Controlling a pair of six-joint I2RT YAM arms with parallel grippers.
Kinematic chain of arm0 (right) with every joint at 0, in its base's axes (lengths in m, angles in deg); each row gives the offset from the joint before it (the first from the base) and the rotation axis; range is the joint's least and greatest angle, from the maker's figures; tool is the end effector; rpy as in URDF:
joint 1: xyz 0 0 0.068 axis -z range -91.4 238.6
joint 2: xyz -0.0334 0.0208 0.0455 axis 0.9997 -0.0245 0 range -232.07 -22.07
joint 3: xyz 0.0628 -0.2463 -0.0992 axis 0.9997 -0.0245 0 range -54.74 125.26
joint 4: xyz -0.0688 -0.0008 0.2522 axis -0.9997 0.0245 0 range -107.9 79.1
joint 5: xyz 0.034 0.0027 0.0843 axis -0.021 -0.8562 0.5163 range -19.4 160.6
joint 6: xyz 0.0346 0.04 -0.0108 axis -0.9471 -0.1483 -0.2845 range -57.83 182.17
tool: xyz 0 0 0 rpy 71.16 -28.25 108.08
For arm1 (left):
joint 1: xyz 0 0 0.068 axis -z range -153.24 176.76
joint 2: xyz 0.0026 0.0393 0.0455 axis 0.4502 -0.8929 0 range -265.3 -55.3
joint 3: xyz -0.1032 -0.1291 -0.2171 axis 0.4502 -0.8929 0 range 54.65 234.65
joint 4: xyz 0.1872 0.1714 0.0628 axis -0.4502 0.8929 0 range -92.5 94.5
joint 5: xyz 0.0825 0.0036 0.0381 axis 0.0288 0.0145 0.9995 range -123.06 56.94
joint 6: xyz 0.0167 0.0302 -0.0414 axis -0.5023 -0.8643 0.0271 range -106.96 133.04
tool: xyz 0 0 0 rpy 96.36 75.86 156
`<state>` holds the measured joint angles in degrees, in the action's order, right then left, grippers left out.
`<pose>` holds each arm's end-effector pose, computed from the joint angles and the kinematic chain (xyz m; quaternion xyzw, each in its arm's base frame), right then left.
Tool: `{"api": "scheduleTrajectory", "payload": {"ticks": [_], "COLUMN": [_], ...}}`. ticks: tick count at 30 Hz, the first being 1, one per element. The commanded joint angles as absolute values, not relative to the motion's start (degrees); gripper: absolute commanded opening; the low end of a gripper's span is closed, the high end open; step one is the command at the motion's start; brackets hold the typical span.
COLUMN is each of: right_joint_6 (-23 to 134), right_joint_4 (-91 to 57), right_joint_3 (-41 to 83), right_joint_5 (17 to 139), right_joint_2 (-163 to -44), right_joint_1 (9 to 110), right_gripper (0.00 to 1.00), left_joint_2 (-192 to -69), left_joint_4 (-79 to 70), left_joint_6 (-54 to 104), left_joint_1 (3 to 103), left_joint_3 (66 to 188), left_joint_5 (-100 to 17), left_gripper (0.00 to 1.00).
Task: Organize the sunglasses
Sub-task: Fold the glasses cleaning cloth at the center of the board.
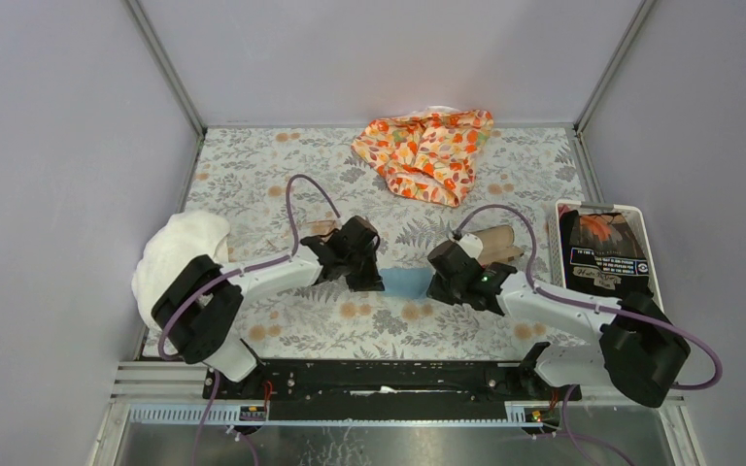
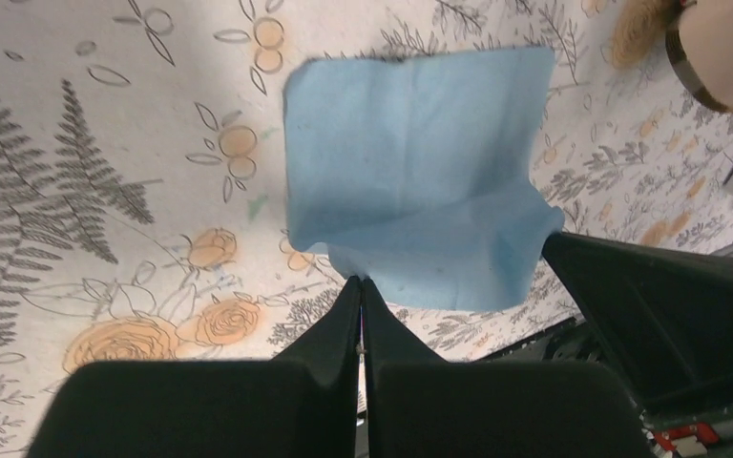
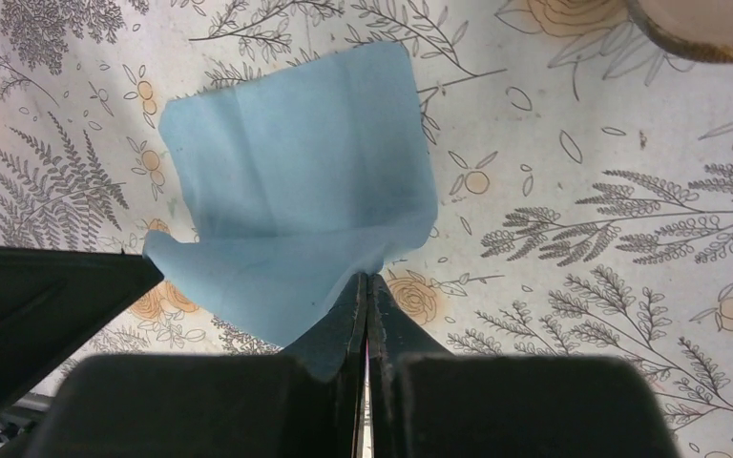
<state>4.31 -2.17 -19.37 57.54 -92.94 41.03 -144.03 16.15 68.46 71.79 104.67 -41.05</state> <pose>0.1651 0.1685 0.1847 0.1217 0.9300 0.1974 0.2851 0.2098 -0.2171 0.1791 -0.0671 0.9552 -0.2582 0.1280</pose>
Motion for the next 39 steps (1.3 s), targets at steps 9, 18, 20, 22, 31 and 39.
{"api": "scheduleTrajectory", "payload": {"ticks": [9, 18, 20, 22, 31, 39], "right_joint_6": [9.66, 10.73, 10.93, 11.02, 11.76, 12.07], "right_joint_4": [-2.69, -3.98, -4.33, -4.6, -5.16, -5.63], "right_joint_3": [-13.64, -12.45, -12.34, -12.27, -11.76, -11.43], "right_joint_5": [58.15, 59.76, 60.03, 60.12, 60.98, 61.28], "right_joint_2": [-99.43, -102.6, -103.07, -103.59, -104.72, -105.01], "right_joint_1": [46.19, 47.35, 47.59, 47.85, 48.68, 49.27], "right_gripper": [0.0, 0.0, 0.0, 0.0, 0.0, 0.0], "left_joint_2": [-150.38, -152.5, -152.8, -152.99, -154.67, -154.92], "left_joint_4": [17.29, 17.13, 17.18, 17.06, 17.18, 17.17], "left_joint_6": [63.71, 63.48, 63.57, 63.56, 63.45, 63.32], "left_joint_1": [67.83, 67.06, 66.83, 66.67, 65.95, 65.69], "left_joint_3": [109.77, 110.81, 110.73, 110.71, 112.33, 112.57], "left_joint_5": [-44.76, -45.32, -45.41, -45.27, -44.58, -44.63], "left_gripper": [0.0, 0.0, 0.0, 0.0, 0.0, 0.0]}}
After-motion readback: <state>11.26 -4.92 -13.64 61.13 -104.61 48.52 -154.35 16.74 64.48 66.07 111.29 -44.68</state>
